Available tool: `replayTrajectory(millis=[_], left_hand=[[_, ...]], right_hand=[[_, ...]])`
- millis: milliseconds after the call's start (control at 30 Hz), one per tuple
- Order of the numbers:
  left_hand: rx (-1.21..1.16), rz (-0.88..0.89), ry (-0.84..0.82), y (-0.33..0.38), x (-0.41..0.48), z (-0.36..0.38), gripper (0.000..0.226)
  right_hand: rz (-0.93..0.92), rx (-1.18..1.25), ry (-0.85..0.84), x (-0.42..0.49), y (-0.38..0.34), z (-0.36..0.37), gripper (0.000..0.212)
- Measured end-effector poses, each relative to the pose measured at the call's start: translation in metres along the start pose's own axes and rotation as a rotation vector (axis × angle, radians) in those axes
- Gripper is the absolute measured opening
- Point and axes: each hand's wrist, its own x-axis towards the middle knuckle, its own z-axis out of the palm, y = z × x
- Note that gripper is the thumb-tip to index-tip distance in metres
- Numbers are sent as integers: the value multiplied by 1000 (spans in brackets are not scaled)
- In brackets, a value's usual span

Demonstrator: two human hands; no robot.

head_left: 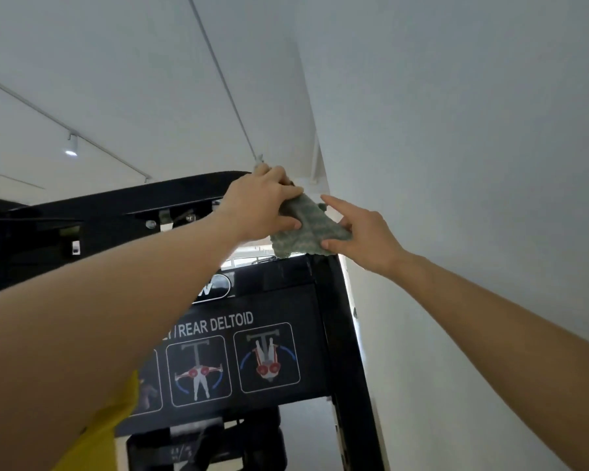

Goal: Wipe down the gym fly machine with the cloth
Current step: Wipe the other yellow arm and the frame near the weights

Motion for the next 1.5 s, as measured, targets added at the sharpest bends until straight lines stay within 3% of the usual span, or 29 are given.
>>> replayTrajectory(millis=[133,300,433,567,667,733,1000,1267,1500], left_hand=[[-33,12,74,29,-7,8,59],[-89,-61,175,59,-32,30,54],[-145,-150,227,75,-50,48,51],[-197,-228,256,86,-63,60,63],[-236,-263,254,92,-71,66,65],[-275,-268,270,96,-76,69,64],[-283,-185,279,105,-88,78,60],[-331,-115,279,120,-109,93,60],[-363,-161,259,139,-133,102,62]], right_hand=[[5,-18,-66,-14,0,-5,63],[-6,-61,0,-32,-1,1,35],[26,0,62,-46,-1,9,37],[108,118,77,-54,-1,14,43],[90,159,40,-63,1,18,62],[87,139,-4,-66,4,19,75],[129,161,-87,-78,11,20,85],[251,413,-148,-117,18,19,80],[388,465,-167,-149,32,33,69]])
